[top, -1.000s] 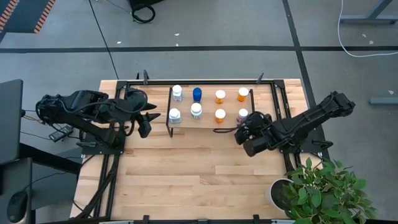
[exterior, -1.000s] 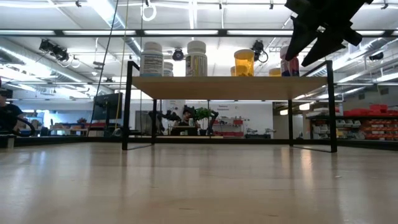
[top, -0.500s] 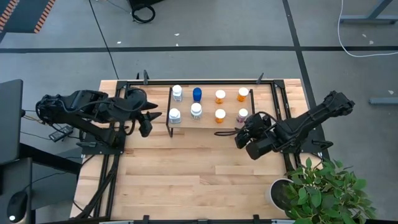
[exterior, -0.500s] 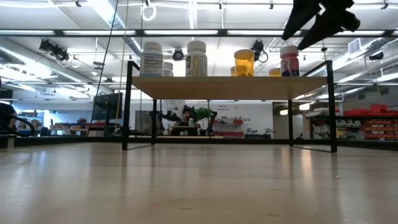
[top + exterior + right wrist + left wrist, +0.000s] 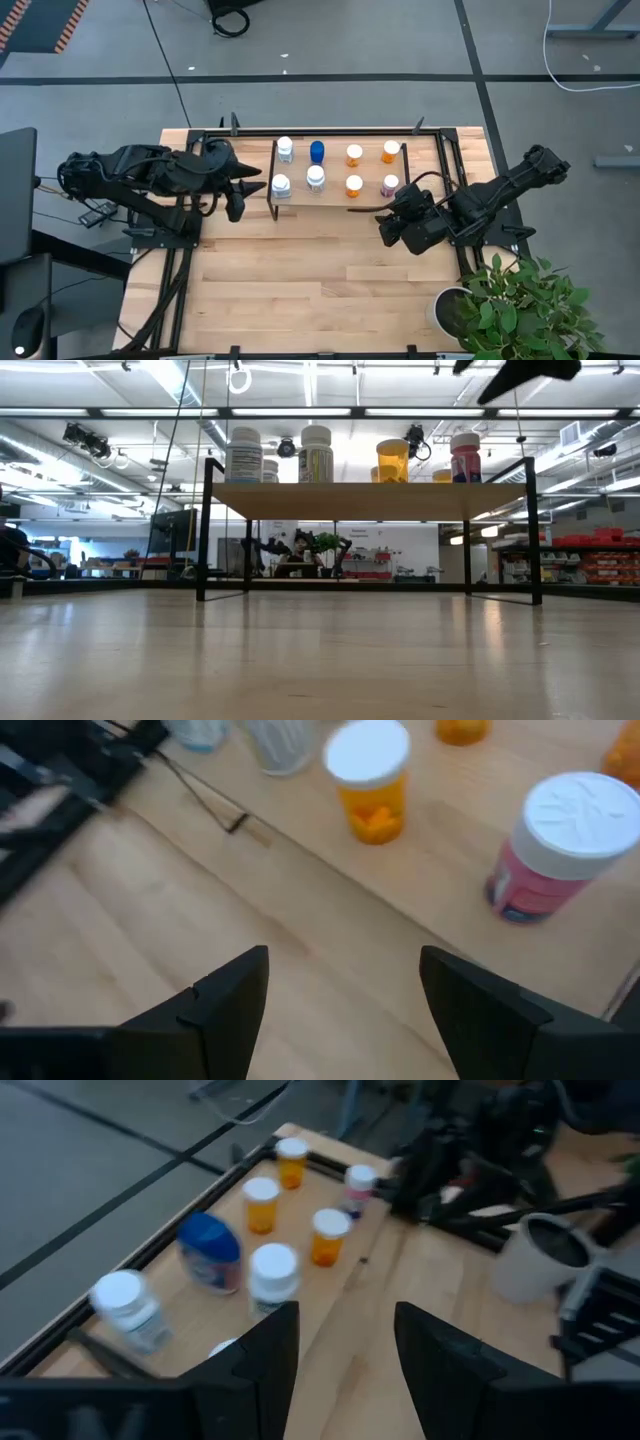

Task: Pick and place medicine bottles onto shelf by color
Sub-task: Return to Home Position

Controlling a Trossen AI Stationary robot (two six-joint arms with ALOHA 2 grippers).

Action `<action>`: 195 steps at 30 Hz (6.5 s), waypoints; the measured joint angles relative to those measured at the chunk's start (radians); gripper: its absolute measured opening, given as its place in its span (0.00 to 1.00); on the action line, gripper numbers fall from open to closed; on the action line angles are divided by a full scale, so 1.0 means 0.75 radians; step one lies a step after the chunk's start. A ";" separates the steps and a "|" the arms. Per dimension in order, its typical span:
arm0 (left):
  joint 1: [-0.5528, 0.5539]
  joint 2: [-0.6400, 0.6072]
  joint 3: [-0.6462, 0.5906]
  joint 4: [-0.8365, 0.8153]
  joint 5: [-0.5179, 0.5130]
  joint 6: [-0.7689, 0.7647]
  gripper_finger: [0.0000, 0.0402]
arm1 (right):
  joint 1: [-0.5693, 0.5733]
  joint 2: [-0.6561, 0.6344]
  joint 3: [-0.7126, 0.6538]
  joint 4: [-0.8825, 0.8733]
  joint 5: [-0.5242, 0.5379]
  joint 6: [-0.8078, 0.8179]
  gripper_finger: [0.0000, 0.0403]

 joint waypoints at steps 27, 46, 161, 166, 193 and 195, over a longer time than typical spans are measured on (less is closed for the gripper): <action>0.019 -0.560 -0.202 0.131 0.143 0.292 0.01 | -0.106 -0.001 0.173 0.468 0.022 -0.403 0.24; 0.020 -1.193 -0.839 0.693 0.285 0.070 0.01 | -0.388 -0.127 0.171 0.720 -0.255 -0.953 0.01; 0.031 -1.500 -2.069 1.422 -0.003 0.759 0.06 | -0.307 -1.491 -1.185 1.277 -0.425 -1.135 0.03; 0.031 -1.500 -2.069 1.422 -0.003 0.758 0.08 | -0.307 -1.492 -1.185 1.664 -0.425 -1.135 0.03; 0.031 -1.500 -2.069 1.424 -0.002 0.758 0.06 | -0.307 -1.492 -0.834 2.618 -0.425 -1.135 0.03; 0.031 -1.500 -2.069 1.424 -0.002 0.758 0.05 | -0.307 -1.492 -0.759 2.620 -0.425 -1.135 0.03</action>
